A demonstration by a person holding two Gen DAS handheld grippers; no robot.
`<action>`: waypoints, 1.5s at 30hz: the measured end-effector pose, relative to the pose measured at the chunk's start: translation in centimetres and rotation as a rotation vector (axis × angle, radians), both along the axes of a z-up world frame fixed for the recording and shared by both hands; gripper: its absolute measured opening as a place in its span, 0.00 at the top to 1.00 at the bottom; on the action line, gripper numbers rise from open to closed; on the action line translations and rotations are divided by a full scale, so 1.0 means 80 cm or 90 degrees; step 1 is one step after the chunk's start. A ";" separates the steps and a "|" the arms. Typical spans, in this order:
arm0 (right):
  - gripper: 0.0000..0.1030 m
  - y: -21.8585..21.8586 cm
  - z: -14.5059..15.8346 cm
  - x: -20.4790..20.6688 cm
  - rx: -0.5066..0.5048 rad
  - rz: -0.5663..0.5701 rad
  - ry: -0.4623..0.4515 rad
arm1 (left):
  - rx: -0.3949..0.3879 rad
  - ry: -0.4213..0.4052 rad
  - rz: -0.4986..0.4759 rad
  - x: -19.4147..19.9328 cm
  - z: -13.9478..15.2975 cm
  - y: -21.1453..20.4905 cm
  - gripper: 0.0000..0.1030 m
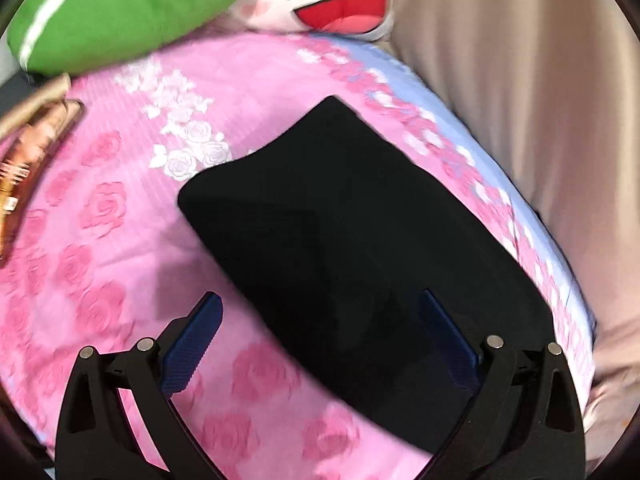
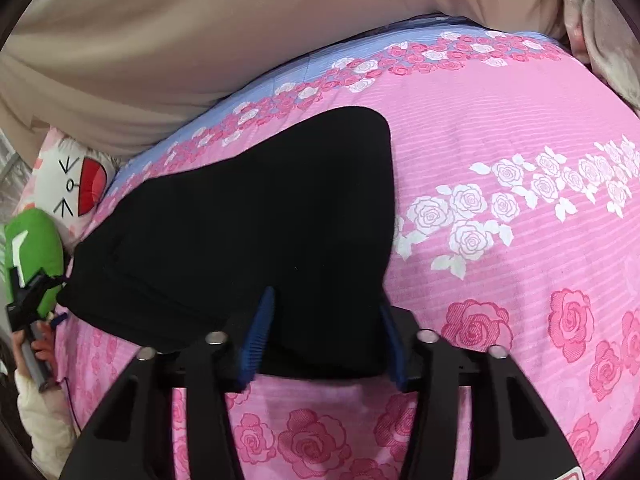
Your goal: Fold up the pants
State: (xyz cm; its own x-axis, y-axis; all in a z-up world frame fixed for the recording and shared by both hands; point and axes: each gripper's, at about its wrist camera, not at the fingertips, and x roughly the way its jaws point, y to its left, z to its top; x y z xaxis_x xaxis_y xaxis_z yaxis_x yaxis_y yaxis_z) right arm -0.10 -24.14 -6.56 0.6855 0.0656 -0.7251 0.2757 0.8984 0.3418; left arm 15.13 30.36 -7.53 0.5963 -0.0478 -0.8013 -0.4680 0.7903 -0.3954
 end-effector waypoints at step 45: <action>1.00 0.111 0.036 -0.024 -0.200 0.229 0.041 | 0.196 -0.019 -0.186 -0.135 0.066 -0.198 0.14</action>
State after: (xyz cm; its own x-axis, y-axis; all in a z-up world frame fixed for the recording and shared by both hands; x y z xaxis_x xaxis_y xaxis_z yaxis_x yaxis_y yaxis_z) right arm -2.03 -15.29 -3.71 0.6128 0.0623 -0.7877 -0.0606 0.9977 0.0317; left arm 4.35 14.55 -2.24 0.6168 0.0214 -0.7869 -0.1992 0.9713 -0.1297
